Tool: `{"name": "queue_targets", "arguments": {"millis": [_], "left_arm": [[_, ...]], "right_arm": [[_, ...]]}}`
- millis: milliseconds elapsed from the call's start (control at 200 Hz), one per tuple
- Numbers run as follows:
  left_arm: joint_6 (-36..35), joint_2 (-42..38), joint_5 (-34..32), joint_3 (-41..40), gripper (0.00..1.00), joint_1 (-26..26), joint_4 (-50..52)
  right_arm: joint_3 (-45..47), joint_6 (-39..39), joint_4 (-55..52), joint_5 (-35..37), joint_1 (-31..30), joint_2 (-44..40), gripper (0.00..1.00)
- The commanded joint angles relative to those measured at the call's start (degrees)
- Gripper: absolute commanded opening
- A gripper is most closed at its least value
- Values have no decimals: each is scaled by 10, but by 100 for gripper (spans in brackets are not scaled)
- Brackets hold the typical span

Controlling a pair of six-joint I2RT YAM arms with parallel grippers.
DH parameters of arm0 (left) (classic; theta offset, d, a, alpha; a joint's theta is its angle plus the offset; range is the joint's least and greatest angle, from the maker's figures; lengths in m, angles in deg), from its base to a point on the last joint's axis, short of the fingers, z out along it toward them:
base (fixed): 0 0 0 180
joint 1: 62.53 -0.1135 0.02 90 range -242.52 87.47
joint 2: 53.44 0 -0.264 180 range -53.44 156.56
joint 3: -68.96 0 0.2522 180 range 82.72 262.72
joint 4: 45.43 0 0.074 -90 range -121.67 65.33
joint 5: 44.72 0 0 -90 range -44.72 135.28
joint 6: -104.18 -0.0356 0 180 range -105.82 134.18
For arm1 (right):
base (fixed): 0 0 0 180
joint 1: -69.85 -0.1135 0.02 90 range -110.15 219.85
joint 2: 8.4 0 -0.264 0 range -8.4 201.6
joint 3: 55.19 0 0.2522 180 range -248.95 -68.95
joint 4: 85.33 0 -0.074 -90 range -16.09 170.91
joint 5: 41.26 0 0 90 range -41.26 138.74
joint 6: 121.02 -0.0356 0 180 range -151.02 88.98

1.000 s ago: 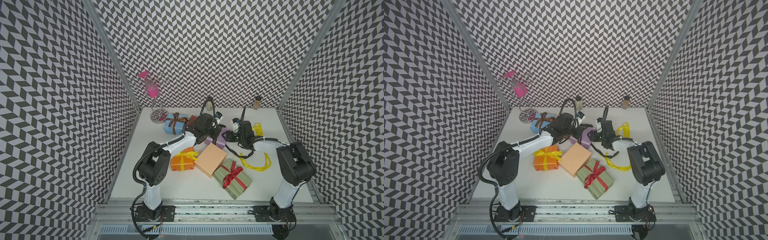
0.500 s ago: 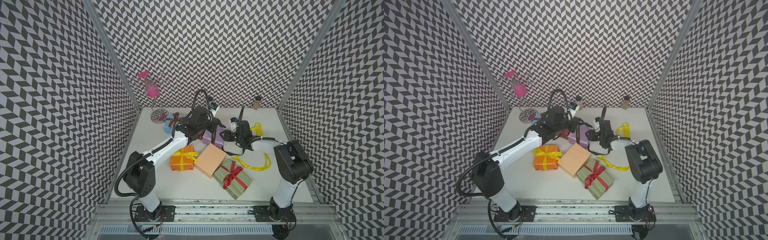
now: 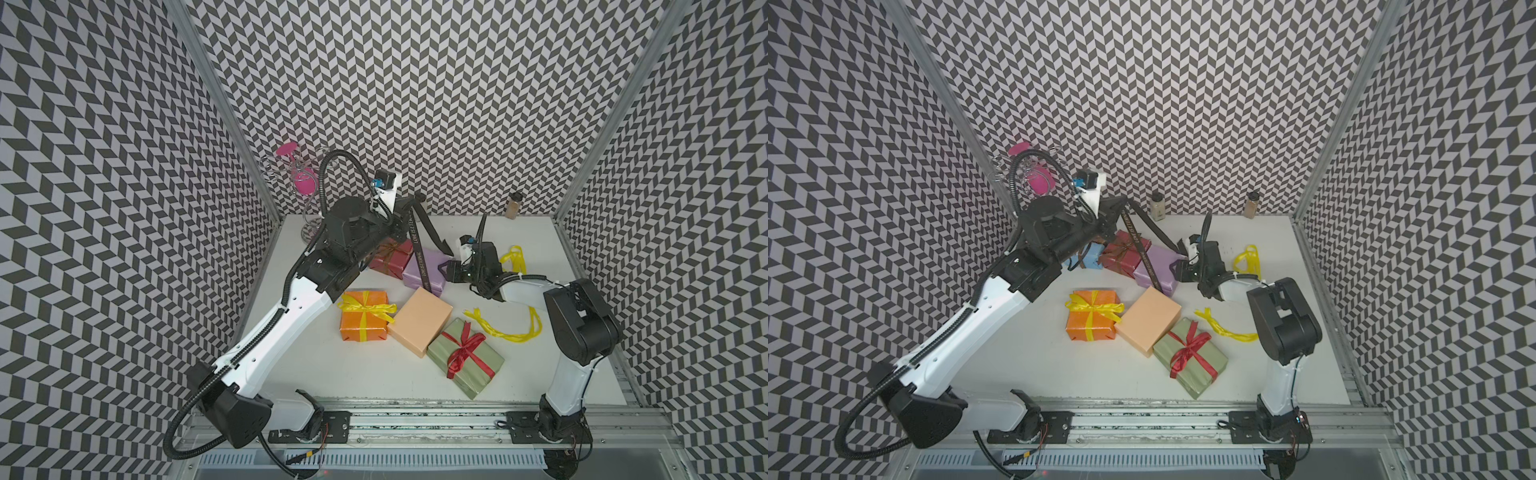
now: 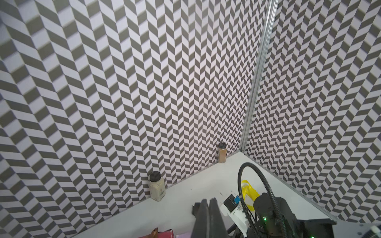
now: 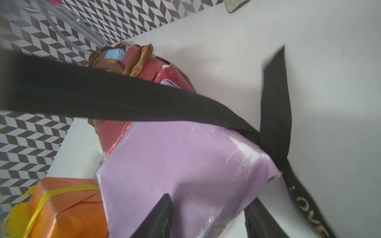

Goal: Untie the ribbon bows on the gift boxes
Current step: Pull the ribbon from the gift box.

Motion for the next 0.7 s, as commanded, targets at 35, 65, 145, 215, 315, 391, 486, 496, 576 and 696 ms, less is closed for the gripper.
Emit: {"name": "queue_targets", "arguments": {"millis": [35, 65, 145, 215, 315, 391, 486, 496, 576, 696], "left_arm": [[-10, -56, -41, 22, 0, -11, -89], [-11, -60, -44, 24, 0, -14, -91], [-14, -65, -51, 36, 0, -22, -95], [-17, -66, -58, 50, 0, -28, -99], [-26, -69, -71, 74, 0, -31, -107], [-39, -69, -80, 94, 0, -31, -113], [-62, -68, -106, 126, 0, -31, -112], [-64, -68, -109, 129, 0, -31, -112], [-89, -70, -135, 148, 0, -31, -116], [-133, -66, -178, 182, 0, -32, -120]], "right_arm": [[21, 7, -49, 26, -2, 26, 55], [22, 6, -48, 26, -2, 27, 55], [26, 5, -44, 26, -2, 28, 55], [27, 4, -43, 25, -2, 29, 55], [29, 3, -40, 24, -3, 28, 55], [30, 2, -39, 23, -3, 28, 55], [30, 2, -39, 23, -3, 29, 55], [30, 2, -39, 23, -3, 29, 55], [30, 3, -38, 21, -3, 28, 55], [29, 4, -39, 21, -3, 28, 55]]}}
